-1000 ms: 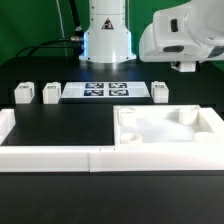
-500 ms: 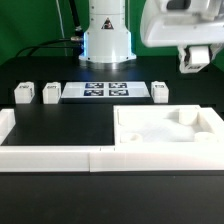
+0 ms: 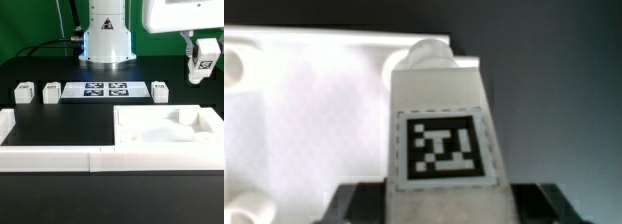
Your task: Assemble square table
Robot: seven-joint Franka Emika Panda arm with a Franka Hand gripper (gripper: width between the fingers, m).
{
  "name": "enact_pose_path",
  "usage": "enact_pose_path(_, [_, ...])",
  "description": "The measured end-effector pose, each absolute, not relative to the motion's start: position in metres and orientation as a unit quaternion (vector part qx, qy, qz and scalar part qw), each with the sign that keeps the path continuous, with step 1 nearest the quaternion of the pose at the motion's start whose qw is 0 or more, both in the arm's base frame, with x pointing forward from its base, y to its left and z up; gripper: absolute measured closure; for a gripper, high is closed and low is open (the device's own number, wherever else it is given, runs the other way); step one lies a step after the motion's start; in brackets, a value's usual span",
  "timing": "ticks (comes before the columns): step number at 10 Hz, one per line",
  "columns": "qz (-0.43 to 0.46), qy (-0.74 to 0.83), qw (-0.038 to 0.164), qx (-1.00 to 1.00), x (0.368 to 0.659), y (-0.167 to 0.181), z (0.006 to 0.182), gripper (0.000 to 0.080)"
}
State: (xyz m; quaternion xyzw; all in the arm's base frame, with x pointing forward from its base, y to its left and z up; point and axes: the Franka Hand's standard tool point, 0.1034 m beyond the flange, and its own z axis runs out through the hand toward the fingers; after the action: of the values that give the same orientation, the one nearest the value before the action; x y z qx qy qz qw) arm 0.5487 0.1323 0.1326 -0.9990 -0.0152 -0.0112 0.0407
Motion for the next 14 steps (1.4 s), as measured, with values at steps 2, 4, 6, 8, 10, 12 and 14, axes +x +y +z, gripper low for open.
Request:
enact_pose_path(2, [-0.071,-0.047,0.039,-0.996,0.597,0.109,0.148,0.0507])
enact_pose_path(4, [-0.187,-0.055,0.032,-0.98,0.62,0.115,0.167,0.0507])
enact_pose_path(6, [-0.187,-0.065,0.034,-0.98,0.612,0.114,0.158,0.0507])
enact_pose_path(8, [-0.186,-0.067,0.034,-0.98,0.611,0.114,0.155,0.0507])
enact_pose_path(10, [-0.199,-0.074,0.033,-0.977,0.634,0.109,0.136,0.0507])
enact_pose_path(12, [-0.213,-0.068,0.036,-0.974,0.647,0.105,0.129,0.0507])
enact_pose_path(14, [-0.212,-0.07,0.038,-0.974,0.644,0.11,0.117,0.0507])
